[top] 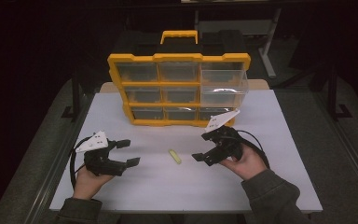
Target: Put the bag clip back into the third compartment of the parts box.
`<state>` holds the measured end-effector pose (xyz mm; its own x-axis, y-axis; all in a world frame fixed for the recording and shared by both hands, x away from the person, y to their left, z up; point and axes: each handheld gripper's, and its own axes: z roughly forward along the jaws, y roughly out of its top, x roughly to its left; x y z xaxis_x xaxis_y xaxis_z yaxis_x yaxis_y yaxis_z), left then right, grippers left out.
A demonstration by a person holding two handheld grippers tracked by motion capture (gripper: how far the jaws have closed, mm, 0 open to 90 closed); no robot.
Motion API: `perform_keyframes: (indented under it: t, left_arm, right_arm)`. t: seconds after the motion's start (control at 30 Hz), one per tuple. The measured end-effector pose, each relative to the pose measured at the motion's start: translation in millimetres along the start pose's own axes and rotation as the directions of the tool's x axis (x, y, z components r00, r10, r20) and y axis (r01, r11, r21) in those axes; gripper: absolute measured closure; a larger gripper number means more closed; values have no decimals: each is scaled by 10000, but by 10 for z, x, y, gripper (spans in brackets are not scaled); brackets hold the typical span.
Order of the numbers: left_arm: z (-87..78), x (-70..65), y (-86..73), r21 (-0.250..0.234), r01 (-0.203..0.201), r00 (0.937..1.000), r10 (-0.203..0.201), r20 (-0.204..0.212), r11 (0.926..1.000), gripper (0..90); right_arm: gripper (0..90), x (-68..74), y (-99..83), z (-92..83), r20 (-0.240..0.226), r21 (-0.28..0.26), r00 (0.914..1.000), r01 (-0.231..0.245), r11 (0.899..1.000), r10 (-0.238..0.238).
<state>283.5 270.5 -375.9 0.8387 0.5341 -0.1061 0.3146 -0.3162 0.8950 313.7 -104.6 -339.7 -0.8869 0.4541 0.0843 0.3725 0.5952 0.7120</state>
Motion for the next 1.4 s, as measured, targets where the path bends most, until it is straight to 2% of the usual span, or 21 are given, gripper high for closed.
perform_keyframes:
  t: [0.2,0.4,0.53,0.83,0.93,1.1,1.4]
  left_arm:
    - [-3,11,2,47,-194,9998,194,-5,9998,212]
    - [-7,-2,-3,6,16,10000,-16,-4,10000,212]
    - [-7,-2,-4,-5,12,10000,-12,2,10000,212]
    - [-15,7,-9,0,-26,10000,26,-24,10000,212]
    - [-14,6,-9,4,-24,10000,24,-25,10000,212]
    - [-12,3,-12,35,2,10000,-2,-6,10000,212]
    - [-11,1,-13,44,-22,10000,22,10,10000,212]
  right_arm:
    - [236,23,103,218,-145,385,9999,-2,9993,8]
    - [272,44,147,438,-164,670,9998,129,9977,-118]
    - [302,66,167,636,-159,981,9997,-152,9951,169]
    - [365,38,169,911,-51,1337,9992,-377,9903,387]
    - [399,28,164,978,-50,1363,9991,-406,9898,417]
    - [451,3,155,1061,22,1560,9963,-850,9841,857]
    - [513,-46,116,1215,34,1676,9934,-1135,9793,1145]
